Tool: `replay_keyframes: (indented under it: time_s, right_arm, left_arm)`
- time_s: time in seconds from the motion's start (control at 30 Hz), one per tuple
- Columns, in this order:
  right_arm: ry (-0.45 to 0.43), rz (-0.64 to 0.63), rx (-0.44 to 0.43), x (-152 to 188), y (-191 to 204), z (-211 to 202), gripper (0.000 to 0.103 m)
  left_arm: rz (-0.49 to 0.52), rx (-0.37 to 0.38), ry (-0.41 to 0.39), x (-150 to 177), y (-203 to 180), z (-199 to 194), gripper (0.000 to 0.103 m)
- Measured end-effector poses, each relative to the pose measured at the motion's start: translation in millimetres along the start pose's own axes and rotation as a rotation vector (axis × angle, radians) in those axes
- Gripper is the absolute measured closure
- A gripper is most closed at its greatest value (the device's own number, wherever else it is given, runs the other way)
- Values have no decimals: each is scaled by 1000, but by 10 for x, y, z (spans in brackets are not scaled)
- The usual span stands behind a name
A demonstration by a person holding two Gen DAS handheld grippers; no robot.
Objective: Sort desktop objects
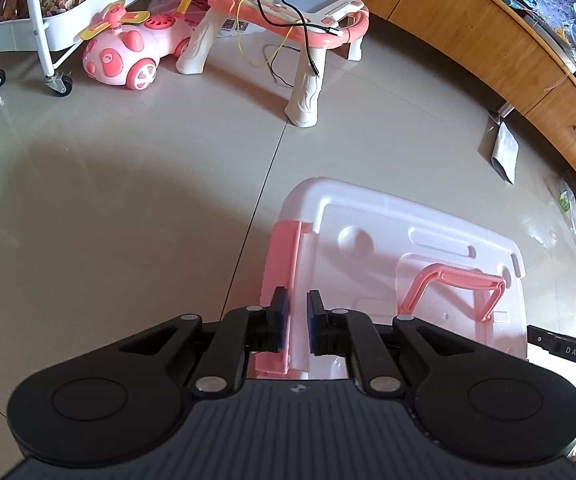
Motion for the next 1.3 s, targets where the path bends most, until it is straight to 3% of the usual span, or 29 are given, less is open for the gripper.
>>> replay_keyframes:
  time_s: [0.23,0.3,0.47,0.73,0.83,0.93,1.3]
  right_arm:
    - [41,-5,-65,51,79,68,80]
    - [45,10,-99,39,114,81,95]
    - [36,-36,-70,14,163,9,97]
    - [-25,-83,-100,-75,277,-270,97]
    - [-31,-85,-171,-101,379,-343,100]
    - [-43,-145,-121,-114,477,-340,99]
    - [-34,-170,-97,-95,515,-338,97]
  left_arm:
    - [0,7,-2,7,18,-5,92]
    - [3,10,-2,6,50,-5,92]
    - [1,15,-4,11,66,-6,92]
    - [-10,22,-7,13,58,-7,92]
    - [-6,20,-8,15,35,-9,92]
    - [-2,20,-6,17,21,-8,92]
    - [35,-4,-13,40,-50,-6,92]
Point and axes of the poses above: each gripper's, at about its wrist camera, not at the fingertips, and z roughly the way its jaws point, y to its left, x to its underside, the point moved 4 cm from there along z, roughly the way its jaws point, and after that the axes turned 3 degrees about x, right-handed, at the moved point
